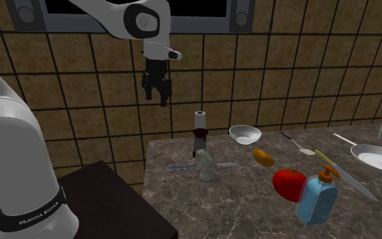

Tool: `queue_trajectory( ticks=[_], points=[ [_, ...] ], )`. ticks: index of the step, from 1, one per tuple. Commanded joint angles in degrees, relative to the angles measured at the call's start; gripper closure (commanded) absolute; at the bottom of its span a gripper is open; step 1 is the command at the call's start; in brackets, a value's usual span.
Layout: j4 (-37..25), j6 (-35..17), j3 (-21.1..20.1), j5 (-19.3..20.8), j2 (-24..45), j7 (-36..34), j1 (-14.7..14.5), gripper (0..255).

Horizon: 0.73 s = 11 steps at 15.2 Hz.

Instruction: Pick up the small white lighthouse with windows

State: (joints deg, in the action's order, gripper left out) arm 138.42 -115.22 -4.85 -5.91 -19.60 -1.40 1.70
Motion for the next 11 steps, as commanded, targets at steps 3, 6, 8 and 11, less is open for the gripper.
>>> queue_trajectory(
  ticks=[3, 6, 8, 11],
  points=[
    [-3.0, -6.4, -0.9, 0.7, 8.5, -1.8, 0.2, 0],
    [-6.0, -10.7, -1.2, 1.7, 15.0, -3.2, 0.3, 0],
    [-8.4, -13.1, -1.4, 2.4, 19.4, -4.2, 0.4, 0],
    [-12.5, -16.2, -1.3, 3.7, 26.1, -5.8, 0.3, 0]
  ],
)
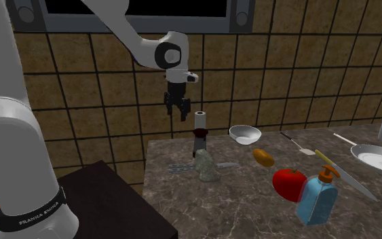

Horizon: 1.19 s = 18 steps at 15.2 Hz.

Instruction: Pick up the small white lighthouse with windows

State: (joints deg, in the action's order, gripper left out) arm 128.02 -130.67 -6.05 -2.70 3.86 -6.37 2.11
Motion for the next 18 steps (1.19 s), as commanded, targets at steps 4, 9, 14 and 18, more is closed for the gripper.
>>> queue_trajectory(
  ticks=[4, 9, 14, 18],
  points=[
    [-8.6, -3.8, 0.4, 2.2, 11.4, -2.8, -0.6, 0],
    [-18.5, -5.9, 1.4, 4.0, 22.4, -4.9, -1.4, 0],
    [-24.7, -7.2, 2.1, 4.7, 29.4, -5.9, -2.0, 0],
    [-24.8, -9.3, 2.2, 4.9, 31.6, -5.9, -2.1, 0]
  ],
)
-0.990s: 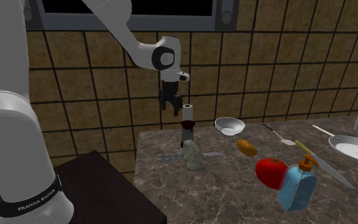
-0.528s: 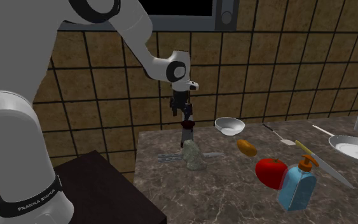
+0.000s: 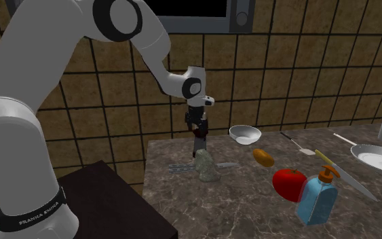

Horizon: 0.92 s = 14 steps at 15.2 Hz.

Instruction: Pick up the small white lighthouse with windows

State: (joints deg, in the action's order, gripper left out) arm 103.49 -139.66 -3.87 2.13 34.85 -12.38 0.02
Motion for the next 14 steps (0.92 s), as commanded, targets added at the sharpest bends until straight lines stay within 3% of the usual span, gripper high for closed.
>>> queue_trajectory(
  ticks=[1, 3, 4, 14],
  points=[
    [-0.3, -0.8, 0.1, 0.1, 1.2, 0.0, 0.0, 0],
    [-0.4, -1.1, 0.1, 0.1, 1.5, 0.0, 0.0, 0],
    [-0.4, -1.1, 0.1, 0.1, 1.5, 0.0, 0.0, 255],
    [-0.3, -0.6, 0.1, 0.1, 0.9, 0.0, 0.0, 255]
  ],
)
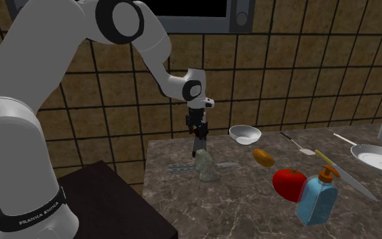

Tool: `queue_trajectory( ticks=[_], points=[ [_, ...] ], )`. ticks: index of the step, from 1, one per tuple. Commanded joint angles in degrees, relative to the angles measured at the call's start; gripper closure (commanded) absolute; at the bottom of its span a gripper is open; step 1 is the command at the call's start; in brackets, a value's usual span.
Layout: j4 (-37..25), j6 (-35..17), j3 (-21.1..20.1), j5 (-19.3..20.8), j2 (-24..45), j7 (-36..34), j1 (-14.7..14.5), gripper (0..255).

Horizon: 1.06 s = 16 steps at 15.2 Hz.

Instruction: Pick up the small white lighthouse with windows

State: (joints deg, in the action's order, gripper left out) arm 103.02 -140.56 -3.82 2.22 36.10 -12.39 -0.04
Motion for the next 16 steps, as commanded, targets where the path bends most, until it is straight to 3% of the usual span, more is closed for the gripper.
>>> queue_trajectory(
  ticks=[1, 16],
  points=[
    [0.2, 0.8, 0.0, -0.1, -0.9, 0.1, 0.1, 255],
    [-0.2, 8.0, -0.4, -0.6, -7.6, 0.3, 0.4, 255]
  ],
)
